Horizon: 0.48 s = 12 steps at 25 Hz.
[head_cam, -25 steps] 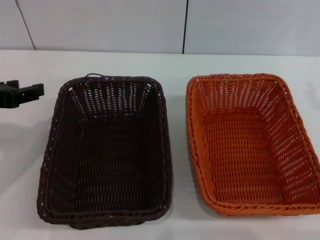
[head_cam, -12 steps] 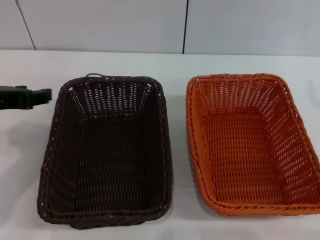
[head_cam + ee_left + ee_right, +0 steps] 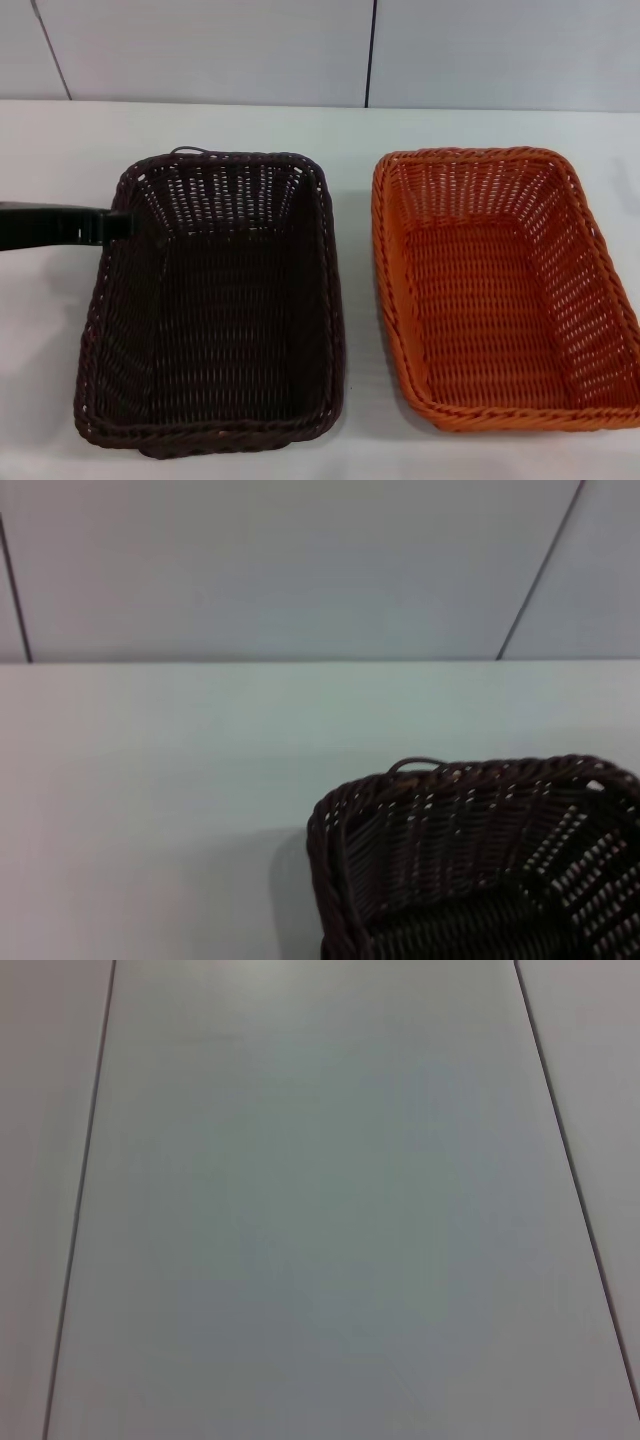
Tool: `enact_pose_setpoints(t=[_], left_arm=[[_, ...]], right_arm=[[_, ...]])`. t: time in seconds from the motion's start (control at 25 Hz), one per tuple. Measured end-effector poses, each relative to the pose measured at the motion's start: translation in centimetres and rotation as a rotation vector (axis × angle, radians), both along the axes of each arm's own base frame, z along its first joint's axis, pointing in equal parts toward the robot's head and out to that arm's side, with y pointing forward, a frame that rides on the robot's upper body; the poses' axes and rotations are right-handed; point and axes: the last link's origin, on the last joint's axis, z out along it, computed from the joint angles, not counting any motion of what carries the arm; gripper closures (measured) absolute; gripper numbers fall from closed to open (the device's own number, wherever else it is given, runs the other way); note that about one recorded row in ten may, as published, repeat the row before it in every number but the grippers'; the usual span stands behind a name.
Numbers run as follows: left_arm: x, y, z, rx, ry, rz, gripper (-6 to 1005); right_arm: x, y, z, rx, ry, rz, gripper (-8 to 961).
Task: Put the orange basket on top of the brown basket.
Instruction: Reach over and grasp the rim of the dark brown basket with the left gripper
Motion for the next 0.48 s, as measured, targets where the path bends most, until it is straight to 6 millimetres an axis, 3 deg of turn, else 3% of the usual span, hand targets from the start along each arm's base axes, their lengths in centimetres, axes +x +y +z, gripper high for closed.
enact_pose_setpoints(t=[0.48], left_arm=[[-1.6, 0.4, -1.8, -0.014, -0.018, 0.078, 466]], right_arm=[[-0.2, 0.2, 0.1, 0.002, -0.003, 0.006, 225]])
